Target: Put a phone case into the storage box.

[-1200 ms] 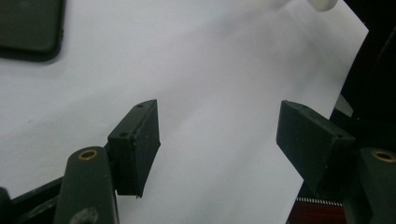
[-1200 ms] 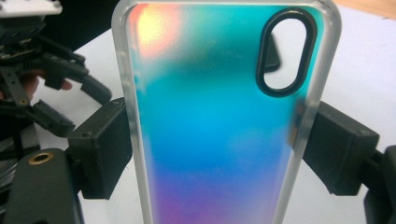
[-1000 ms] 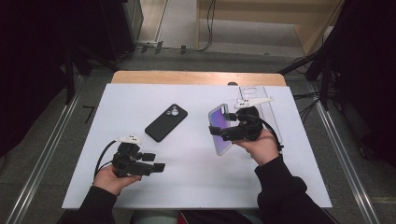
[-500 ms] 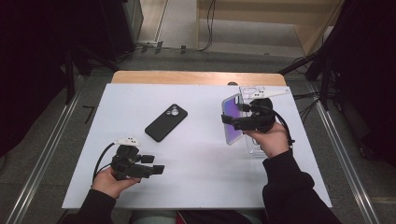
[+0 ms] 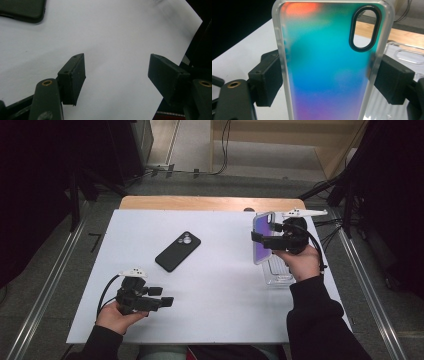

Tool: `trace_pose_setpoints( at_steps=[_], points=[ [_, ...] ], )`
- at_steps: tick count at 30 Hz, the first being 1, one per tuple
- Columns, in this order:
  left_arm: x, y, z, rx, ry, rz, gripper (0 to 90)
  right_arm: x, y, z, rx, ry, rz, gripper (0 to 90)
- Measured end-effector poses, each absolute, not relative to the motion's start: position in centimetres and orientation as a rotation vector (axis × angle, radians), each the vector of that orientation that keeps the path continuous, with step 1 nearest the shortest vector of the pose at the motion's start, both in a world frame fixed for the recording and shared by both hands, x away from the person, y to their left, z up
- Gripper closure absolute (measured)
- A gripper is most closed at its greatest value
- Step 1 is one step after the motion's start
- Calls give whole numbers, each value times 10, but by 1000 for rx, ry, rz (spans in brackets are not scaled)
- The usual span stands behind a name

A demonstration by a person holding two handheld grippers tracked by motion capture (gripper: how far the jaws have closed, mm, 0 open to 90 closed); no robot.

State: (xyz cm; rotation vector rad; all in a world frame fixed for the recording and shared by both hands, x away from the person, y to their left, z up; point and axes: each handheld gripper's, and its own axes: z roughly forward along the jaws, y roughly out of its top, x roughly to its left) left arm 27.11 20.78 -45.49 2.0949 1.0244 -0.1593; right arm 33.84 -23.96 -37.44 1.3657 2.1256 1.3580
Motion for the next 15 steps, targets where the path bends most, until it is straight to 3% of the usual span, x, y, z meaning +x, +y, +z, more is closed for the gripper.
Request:
trace_pose_setpoints(
  at_steps=[15],
  points=[
    [269,209,-455,2074,1045,-152,303,349,-262,-382,1456,1992,1314,151]
  ],
)
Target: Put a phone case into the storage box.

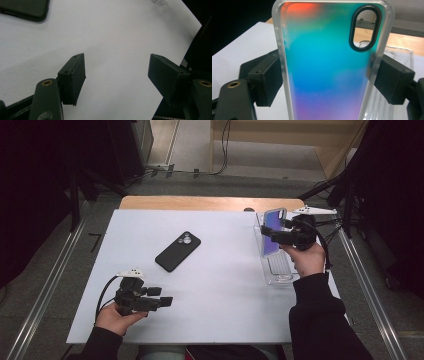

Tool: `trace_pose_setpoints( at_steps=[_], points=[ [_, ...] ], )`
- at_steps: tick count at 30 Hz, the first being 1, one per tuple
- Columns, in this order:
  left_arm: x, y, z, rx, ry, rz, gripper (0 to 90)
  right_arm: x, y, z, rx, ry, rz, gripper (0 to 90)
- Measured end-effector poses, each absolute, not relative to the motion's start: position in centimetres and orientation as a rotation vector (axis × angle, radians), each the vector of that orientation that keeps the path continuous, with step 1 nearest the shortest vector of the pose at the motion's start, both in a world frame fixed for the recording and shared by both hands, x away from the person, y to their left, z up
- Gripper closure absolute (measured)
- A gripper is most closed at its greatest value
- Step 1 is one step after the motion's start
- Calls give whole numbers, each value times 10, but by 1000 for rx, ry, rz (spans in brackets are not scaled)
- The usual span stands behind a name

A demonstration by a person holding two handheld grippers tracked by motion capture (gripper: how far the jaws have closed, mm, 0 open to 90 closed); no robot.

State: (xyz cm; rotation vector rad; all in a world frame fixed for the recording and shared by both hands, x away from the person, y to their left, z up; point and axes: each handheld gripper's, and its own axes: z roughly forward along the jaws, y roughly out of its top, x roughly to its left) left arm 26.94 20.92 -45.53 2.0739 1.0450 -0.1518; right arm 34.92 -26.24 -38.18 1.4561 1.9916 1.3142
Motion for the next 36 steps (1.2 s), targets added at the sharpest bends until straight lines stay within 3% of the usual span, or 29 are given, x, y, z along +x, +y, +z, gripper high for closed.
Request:
trace_pose_setpoints(
  at_steps=[36],
  points=[
    [273,207,-460,2087,1038,-178,303,440,-284,-408,1616,1837,1120,149]
  ],
)
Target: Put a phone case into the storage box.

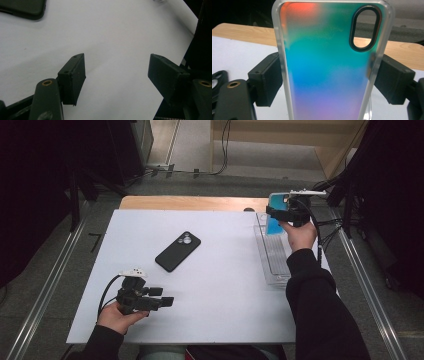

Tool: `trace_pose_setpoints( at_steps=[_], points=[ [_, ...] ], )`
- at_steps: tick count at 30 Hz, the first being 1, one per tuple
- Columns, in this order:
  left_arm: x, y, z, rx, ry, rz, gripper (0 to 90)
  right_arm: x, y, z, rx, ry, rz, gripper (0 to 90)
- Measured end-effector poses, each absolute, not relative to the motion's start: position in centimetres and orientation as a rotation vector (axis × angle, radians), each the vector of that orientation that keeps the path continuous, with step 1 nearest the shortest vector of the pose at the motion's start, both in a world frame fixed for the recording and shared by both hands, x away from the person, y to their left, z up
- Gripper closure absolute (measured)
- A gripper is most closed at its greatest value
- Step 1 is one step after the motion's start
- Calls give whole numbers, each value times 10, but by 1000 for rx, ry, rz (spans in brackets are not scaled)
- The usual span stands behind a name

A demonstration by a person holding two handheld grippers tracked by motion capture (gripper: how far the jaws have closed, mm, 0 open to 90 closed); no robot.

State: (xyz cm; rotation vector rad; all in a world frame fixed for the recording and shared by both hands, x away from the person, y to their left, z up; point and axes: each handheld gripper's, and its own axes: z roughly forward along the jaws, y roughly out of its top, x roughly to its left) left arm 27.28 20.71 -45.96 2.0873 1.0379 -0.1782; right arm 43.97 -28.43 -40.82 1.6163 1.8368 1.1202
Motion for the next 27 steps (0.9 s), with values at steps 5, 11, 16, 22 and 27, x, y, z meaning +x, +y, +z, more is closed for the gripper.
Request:
trace_pose_setpoints(
  at_steps=[5,11,16,22,27],
  points=[
    [273,207,-460,2087,1038,-179,303,449,-283,-418,1628,1816,1109,149],
    [273,208,-460,2084,1040,-180,304,462,-278,-431,1626,1837,1054,149],
    [274,207,-461,2091,1034,-184,304,473,-276,-437,1651,1843,1039,148],
    [275,205,-462,2102,1033,-188,304,482,-275,-443,1678,1821,1019,146],
    [275,205,-462,2097,1033,-192,304,486,-274,-450,1681,1812,1013,145]
  ],
)
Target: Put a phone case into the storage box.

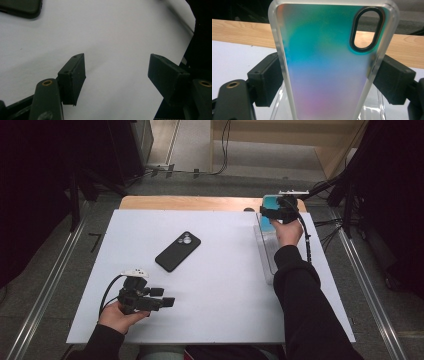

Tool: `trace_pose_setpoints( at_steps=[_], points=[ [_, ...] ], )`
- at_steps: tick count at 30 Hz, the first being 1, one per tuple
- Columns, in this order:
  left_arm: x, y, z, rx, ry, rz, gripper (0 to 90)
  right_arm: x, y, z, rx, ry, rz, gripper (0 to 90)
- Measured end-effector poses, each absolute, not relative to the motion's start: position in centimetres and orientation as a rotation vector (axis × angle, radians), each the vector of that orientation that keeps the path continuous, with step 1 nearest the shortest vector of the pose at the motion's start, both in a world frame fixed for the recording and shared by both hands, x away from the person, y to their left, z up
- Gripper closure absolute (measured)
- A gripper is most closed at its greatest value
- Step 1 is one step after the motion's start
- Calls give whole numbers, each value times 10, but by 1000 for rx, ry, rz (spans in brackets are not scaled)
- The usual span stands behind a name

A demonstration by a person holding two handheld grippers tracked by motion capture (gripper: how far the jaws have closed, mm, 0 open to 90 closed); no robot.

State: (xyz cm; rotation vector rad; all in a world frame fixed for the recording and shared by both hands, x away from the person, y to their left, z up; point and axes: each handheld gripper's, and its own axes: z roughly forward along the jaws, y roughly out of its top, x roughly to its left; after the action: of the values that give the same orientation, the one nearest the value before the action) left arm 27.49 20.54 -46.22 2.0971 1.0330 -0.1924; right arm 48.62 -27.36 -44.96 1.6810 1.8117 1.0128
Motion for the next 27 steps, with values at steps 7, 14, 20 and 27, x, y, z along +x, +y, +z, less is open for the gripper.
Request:
trace_pose_setpoints(
  at_steps=[7,14,20,27],
  points=[
    [276,205,-463,2108,1027,-198,304,488,-273,-451,1649,1766,1011,145],
    [276,205,-463,2103,1033,-198,304,490,-273,-456,1693,1766,1022,136],
    [276,205,-463,2102,1032,-199,304,490,-273,-456,1691,1783,1034,67],
    [277,206,-463,2101,1045,-199,303,486,-276,-453,1718,1815,1042,0]
  ],
)
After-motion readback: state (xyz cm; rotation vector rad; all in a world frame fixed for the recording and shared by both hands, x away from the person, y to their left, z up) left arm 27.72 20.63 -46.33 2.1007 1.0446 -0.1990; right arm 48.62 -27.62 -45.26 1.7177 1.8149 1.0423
